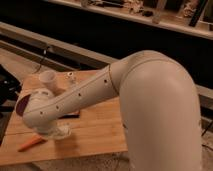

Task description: Place the white sponge in the ceramic cup

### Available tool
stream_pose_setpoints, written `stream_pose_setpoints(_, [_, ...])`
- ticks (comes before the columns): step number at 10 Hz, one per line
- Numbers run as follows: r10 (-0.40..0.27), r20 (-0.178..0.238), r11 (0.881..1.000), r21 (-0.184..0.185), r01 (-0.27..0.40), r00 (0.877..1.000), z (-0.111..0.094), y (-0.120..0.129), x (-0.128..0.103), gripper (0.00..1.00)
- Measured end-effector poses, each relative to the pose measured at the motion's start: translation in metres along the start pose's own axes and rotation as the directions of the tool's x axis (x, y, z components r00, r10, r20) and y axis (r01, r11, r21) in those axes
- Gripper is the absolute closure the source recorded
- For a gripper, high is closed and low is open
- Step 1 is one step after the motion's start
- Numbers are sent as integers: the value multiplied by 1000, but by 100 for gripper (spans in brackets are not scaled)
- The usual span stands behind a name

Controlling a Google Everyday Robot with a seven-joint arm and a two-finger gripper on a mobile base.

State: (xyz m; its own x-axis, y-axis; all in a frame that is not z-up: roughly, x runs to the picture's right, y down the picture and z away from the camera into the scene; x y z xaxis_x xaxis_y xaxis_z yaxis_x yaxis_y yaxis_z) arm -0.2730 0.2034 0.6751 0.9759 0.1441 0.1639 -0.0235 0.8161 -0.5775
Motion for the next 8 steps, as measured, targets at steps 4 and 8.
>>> stream_pose_setpoints(4, [10, 106, 997, 72, -18, 994, -20, -22, -32, 100])
stream_pose_setpoints(8, [-10, 164, 989, 146, -14, 986, -28, -57, -62, 100])
